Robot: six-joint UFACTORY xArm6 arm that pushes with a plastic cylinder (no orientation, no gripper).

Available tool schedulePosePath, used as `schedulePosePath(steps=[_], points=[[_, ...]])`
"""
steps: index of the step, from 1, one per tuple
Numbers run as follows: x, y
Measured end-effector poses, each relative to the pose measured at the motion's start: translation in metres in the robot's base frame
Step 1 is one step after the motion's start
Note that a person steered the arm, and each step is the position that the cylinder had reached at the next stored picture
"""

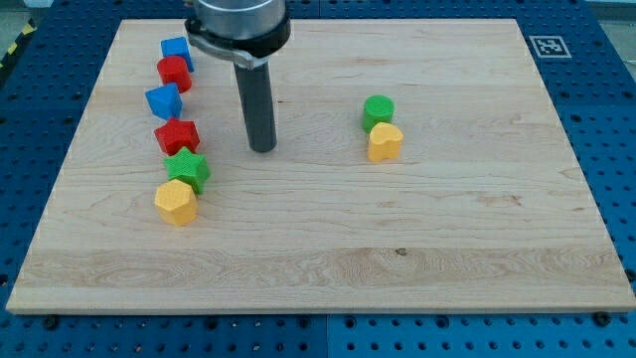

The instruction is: Nudge the red star along with green star left a bit

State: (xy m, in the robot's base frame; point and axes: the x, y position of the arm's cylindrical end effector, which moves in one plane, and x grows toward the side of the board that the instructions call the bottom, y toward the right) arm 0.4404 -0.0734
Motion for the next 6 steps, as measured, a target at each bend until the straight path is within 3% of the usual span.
schedulePosePath(steps=[6], points=[[0.002,-0.075]])
